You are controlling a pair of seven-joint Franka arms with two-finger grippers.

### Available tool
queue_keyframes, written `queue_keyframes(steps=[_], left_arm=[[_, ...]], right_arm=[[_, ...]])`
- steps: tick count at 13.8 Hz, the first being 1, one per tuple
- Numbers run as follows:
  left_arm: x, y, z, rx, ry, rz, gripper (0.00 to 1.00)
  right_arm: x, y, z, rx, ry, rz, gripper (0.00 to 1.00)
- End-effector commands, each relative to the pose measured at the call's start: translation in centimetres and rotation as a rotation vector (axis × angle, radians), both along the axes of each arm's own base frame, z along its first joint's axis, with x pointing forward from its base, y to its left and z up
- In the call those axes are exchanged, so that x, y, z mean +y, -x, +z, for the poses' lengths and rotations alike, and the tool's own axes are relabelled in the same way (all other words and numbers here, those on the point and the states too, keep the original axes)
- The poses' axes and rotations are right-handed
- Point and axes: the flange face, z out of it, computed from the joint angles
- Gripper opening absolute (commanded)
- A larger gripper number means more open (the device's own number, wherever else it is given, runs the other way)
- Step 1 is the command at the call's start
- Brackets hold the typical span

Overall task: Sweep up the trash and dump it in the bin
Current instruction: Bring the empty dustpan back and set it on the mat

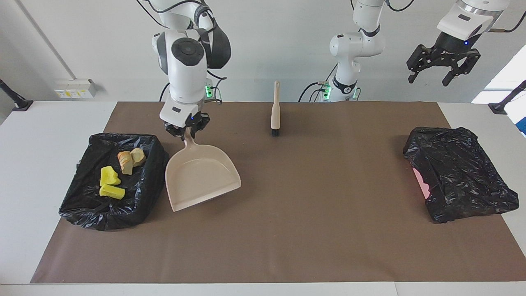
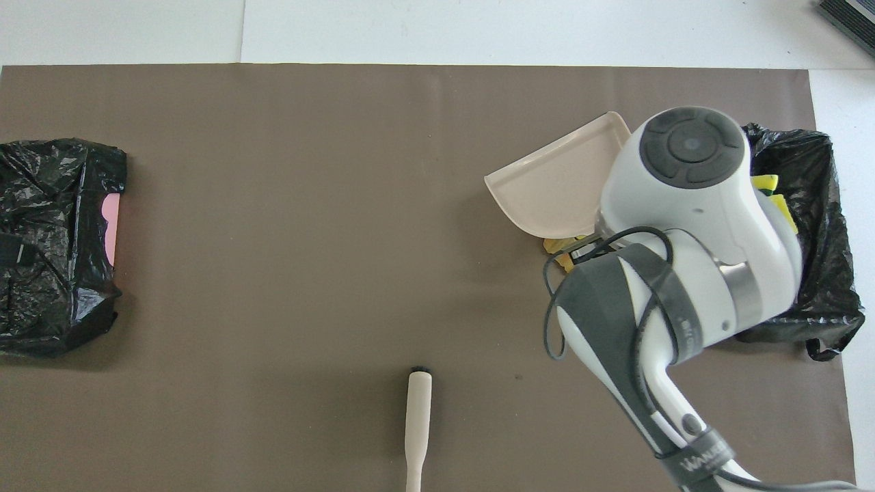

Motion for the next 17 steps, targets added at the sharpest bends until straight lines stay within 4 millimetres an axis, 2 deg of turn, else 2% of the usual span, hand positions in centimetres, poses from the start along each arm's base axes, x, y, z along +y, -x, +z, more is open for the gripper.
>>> queue_keyframes(steps=[1, 5, 8, 10, 12, 14, 17], left_arm=[[0.4, 0.9, 0.1, 0.011, -0.015, 0.003, 1.00], [0.5, 0.8, 0.2, 0.005, -0.015, 0.005, 1.00], [0.7, 0.8, 0.1, 0.005, -0.012, 0.005, 1.00], [0.3, 1.0, 0.1, 0.014, -0.007, -0.006, 1.00], [0.4, 1.1, 0.3, 0.010, -0.001, -0.007, 1.00], [0.3, 1.2, 0.3, 0.010, -0.001, -0.009, 1.00], [0.7, 1.0, 0.3, 0.007, -0.001, 0.000, 1.00]], right_arm=[[3.4, -1.2, -1.4, -0.033, -0.062, -0.208, 0.00], [10.0, -3.6, -3.3, -0.069, -0.188, -0.380, 0.00], [16.4, -3.8, -6.5, -0.104, -0.226, -0.435, 0.00], [19.1, -3.8, -8.3, -0.122, -0.249, -0.439, 0.00], [19.8, -3.7, -9.1, -0.118, -0.251, -0.433, 0.00], [19.7, -3.6, -9.2, -0.112, -0.250, -0.434, 0.00], [19.9, -3.2, -10.6, -0.114, -0.255, -0.417, 0.00]])
